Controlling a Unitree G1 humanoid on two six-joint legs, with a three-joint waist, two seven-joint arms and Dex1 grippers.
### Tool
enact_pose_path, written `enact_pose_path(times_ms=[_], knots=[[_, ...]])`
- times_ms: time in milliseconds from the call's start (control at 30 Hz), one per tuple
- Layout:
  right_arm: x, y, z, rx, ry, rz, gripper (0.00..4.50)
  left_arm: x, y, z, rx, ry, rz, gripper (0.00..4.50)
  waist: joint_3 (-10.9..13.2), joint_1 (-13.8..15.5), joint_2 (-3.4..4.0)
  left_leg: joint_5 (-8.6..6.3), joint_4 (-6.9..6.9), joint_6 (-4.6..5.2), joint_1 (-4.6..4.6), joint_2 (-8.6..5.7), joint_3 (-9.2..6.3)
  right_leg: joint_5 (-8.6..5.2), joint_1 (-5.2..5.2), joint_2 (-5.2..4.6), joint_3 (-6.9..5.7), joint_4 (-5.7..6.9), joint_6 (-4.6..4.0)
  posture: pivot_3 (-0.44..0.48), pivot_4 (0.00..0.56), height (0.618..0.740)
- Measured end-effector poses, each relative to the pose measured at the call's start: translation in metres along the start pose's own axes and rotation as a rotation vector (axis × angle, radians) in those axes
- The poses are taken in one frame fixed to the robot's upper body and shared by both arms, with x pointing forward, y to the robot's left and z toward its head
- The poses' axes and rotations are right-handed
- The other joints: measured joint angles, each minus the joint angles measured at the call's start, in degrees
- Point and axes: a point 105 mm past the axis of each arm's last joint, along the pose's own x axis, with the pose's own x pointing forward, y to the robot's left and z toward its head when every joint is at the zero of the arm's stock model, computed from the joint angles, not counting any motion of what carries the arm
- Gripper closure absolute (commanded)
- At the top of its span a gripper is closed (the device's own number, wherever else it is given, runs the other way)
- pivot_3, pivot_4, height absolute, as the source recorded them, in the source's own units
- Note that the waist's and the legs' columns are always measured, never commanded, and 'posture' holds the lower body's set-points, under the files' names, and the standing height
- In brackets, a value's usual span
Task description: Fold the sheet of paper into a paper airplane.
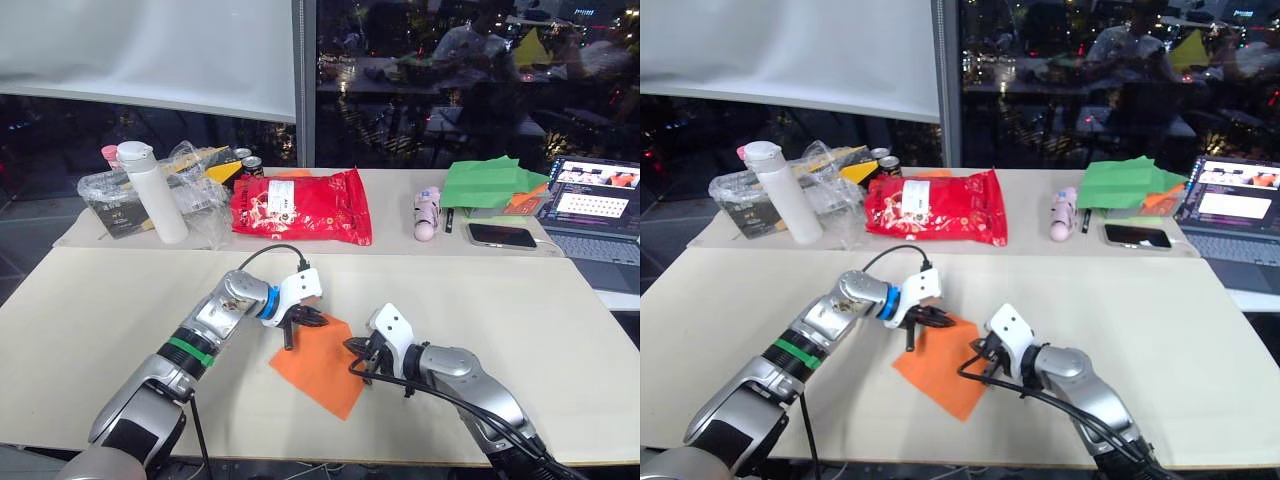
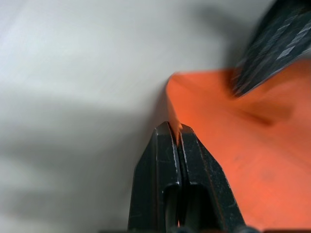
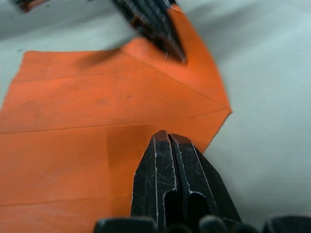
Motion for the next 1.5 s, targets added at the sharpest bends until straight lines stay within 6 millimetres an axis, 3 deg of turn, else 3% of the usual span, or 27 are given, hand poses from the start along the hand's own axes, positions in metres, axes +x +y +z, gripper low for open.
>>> enact_pose_path(times_ms=[133,300,667,867,1167,1467,1500], knots=[[-0.001,-0.001,-0.001,0.0,0.003,-0.01,4.5,0.002,-0.004,0.002,0.032,-0.014,-0.01,4.47,0.0,0.0,0.0,0.0,0.02,0.0,0.05,0.0,0.0,0.0,0.05,0.0,0.0,0.03,0.01,0.0,0.15,0.712],[-0.001,-0.001,-0.001,0.0,0.002,-0.01,4.5,0.009,-0.024,-0.008,0.043,-0.01,-0.028,4.47,0.0,0.0,0.02,0.0,0.04,0.0,0.07,0.01,-0.02,0.0,0.08,0.01,0.0,0.07,0.01,0.0,0.15,0.712],[0.003,-0.003,0.0,0.022,-0.011,-0.01,4.5,0.014,-0.026,-0.007,0.017,-0.007,0.033,4.47,0.0,-0.1,0.03,0.0,0.17,0.0,0.12,0.0,-0.02,0.0,0.15,0.01,0.0,0.14,0.02,0.0,0.15,0.712],[0.01,-0.012,0.019,0.084,-0.111,-0.03,4.5,0.015,-0.027,-0.006,0.025,-0.005,0.041,4.47,0.0,0.0,0.04,0.0,0.19,0.0,0.12,0.0,-0.03,0.0,0.16,0.0,-0.01,0.15,0.02,0.0,0.15,0.712],[0.028,-0.016,0.007,0.118,-0.094,0.02,4.5,0.015,-0.026,-0.006,-0.021,-0.015,0.038,4.47,0.0,-0.1,0.09,0.0,0.24,0.01,0.12,0.01,-0.02,0.0,0.17,0.01,-0.01,0.19,0.02,0.0,0.15,0.712],[0.035,-0.011,0.008,0.066,-0.087,0.056,4.5,0.003,-0.037,-0.01,-0.117,-0.032,-0.035,1.68,0.0,-0.5,0.12,0.0,0.21,0.01,0.17,0.05,-0.04,0.0,0.15,0.06,-0.01,0.27,0.02,0.0,0.15,0.712],[0.035,-0.012,0.008,0.059,-0.086,0.055,4.5,-0.002,-0.036,-0.01,-0.141,-0.042,-0.036,1.68,0.0,-0.5,0.13,0.0,0.21,0.01,0.17,0.05,-0.05,0.0,0.15,0.06,-0.01,0.28,0.02,0.0,0.15,0.712]])
